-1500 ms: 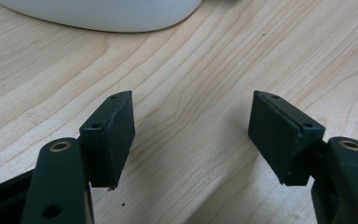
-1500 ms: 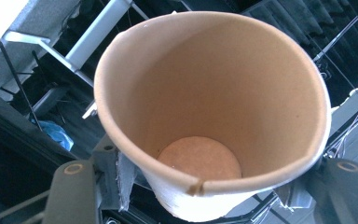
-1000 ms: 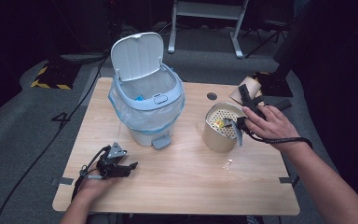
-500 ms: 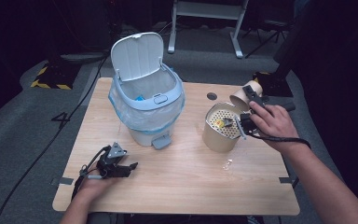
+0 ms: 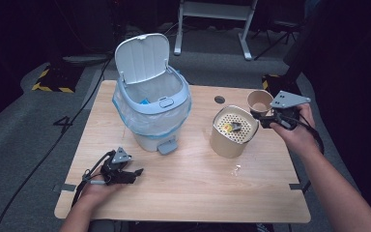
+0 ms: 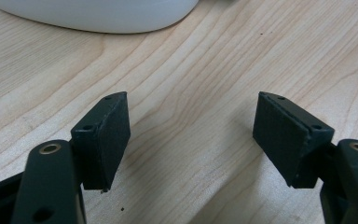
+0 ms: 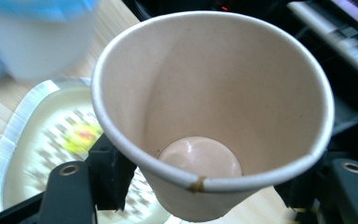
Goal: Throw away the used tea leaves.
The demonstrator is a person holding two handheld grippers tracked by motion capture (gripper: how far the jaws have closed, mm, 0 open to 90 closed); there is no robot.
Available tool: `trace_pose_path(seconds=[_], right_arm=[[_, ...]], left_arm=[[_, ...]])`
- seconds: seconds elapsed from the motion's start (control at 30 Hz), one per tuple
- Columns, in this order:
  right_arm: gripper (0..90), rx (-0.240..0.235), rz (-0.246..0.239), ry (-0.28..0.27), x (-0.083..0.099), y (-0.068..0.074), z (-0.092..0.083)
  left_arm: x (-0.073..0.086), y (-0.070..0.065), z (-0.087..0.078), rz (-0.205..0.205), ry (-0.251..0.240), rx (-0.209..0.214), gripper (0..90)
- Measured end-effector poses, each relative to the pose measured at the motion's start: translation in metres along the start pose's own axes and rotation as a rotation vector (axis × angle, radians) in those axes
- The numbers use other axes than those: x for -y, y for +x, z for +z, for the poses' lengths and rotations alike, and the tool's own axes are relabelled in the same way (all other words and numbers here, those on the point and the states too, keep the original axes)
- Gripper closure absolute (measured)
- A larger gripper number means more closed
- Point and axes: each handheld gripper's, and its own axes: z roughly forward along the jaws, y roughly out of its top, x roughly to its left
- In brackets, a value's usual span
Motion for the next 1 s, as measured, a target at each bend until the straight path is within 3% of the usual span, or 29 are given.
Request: trace_pose_path(seconds=[0.1, 0.13, 0.17, 0.33, 0.43, 0.67, 1.0], right_arm=[[32.6, -0.098, 0.119, -0.049, -0.001, -0.006, 0.0], [32.6, -0.098, 0.119, -0.049, -0.001, -0.006, 0.0], [32.6, -0.155, 0.175, -0.063, -0.003, -0.008, 0.0], [32.7, -0.267, 0.245, -0.064, -0.008, -0.013, 0.001], [32.7, -0.308, 0.282, -0.082, -0.011, -0.016, 0.003], [32.7, -0.333, 0.281, -0.086, -0.021, -0.018, 0.004], [32.7, -0.317, 0.242, -0.088, -0.034, -0.013, 0.009]], left_arm=[[0.0, 0.0, 0.0, 0.0, 0.0, -0.001, 27.8], [0.0, 0.0, 0.0, 0.0, 0.0, -0.001, 27.8], [0.0, 0.0, 0.0, 0.002, 0.001, -0.001, 27.8], [0.001, 0.0, -0.001, -0.001, 0.002, -0.003, 27.8], [0.0, 0.0, 0.0, -0.004, -0.002, -0.012, 27.8], [0.0, 0.0, 0.0, -0.003, 0.0, -0.011, 27.8], [0.0, 0.0, 0.0, -0.008, -0.002, -0.012, 27.7]])
